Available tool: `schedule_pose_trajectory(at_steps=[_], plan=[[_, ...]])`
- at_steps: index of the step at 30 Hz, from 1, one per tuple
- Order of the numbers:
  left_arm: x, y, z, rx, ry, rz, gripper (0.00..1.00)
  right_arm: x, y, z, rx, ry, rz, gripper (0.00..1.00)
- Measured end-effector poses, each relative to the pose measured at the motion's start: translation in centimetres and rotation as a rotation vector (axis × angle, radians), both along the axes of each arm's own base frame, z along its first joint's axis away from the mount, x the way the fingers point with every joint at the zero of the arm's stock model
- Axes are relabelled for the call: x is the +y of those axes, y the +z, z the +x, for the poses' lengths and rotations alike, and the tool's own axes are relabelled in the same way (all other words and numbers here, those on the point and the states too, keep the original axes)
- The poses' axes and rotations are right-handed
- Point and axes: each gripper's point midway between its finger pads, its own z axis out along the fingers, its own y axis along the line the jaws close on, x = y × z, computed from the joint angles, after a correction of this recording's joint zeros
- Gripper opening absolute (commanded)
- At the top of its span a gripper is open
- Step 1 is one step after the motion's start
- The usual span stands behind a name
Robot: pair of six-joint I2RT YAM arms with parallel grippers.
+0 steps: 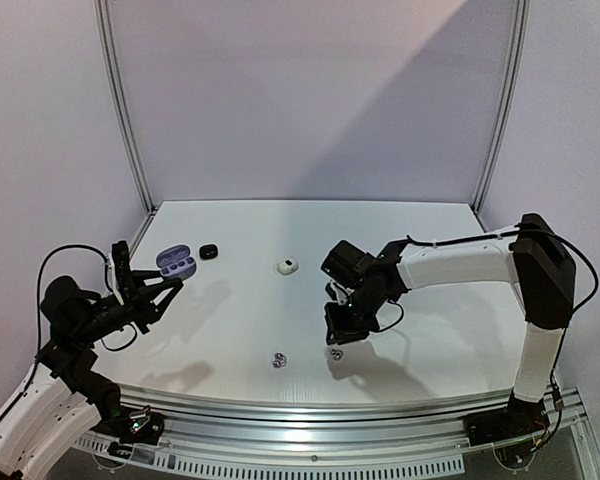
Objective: Insert the wireless bluetooth earbuds into the charging case
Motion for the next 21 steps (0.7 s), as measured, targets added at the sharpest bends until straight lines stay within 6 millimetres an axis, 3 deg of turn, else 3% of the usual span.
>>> schedule_pose_trajectory(at_steps=[6,10,21], plan=[[0.0,0.0,0.0,0.0,0.0,0.0,0.0,0.1,0.7,0.5,-0.03,0.024,-0.008,0.38],[0.0,0.0,0.0,0.0,0.0,0.0,0.0,-1.1,-0.1,0.0,-0.019,0.032,-0.055,0.37],[0.0,0.0,0.0,0.0,0.0,0.0,0.0,-1.8,-1.6,-0.7,0.002,0.043,-0.076,0.32]])
